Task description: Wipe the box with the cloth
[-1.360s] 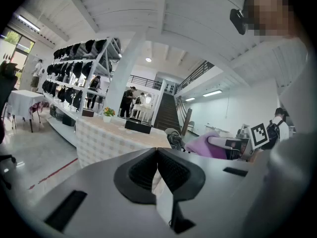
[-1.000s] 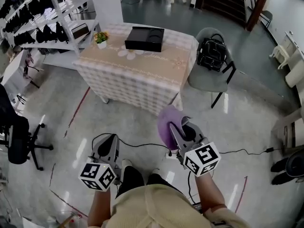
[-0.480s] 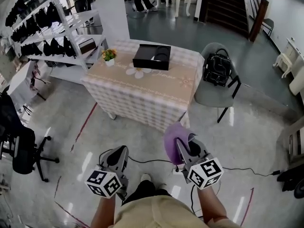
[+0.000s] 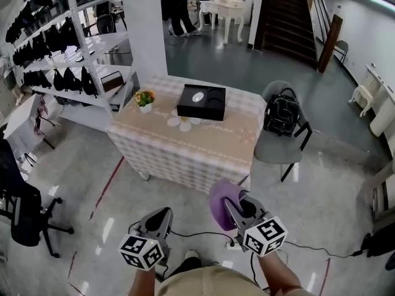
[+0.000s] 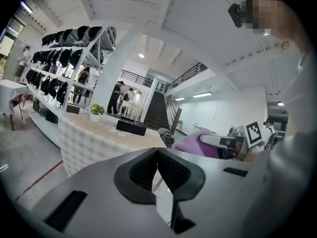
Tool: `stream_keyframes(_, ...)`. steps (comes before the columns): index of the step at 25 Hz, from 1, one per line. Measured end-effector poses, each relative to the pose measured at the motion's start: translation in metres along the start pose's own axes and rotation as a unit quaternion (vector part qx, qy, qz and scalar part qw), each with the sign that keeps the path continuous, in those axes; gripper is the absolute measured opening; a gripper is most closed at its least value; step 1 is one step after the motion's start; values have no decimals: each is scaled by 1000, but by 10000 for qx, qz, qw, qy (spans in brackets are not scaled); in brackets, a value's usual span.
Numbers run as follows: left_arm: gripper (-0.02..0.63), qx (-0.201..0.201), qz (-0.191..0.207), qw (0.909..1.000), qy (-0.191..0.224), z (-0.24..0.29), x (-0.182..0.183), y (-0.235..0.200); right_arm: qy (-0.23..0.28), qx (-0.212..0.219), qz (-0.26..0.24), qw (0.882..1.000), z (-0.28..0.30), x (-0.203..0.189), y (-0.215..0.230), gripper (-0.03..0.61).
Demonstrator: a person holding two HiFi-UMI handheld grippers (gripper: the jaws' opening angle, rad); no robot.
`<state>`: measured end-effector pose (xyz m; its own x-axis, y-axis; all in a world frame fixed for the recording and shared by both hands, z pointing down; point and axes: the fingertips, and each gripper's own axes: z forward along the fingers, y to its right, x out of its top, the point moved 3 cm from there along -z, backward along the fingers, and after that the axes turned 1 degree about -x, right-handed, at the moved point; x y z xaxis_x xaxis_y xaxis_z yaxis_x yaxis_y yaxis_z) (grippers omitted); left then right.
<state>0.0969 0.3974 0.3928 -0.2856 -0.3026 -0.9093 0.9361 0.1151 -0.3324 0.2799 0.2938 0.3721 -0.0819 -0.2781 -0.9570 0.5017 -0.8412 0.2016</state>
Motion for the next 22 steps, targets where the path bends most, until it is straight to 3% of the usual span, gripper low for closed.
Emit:
stream_keyframes(7,15,272,-26,9995,155,-6,11,-57,131,124,-59,9998,50,8,-10,75)
stream_keyframes(13,15,474,283,9983,163,-1,24,-83,133,213,-189,9995,72,13,-17,75)
stream_keyframes(22,17,351,420,9983,185,47,47,-106,229,224,-159,9994,127,38,28,75)
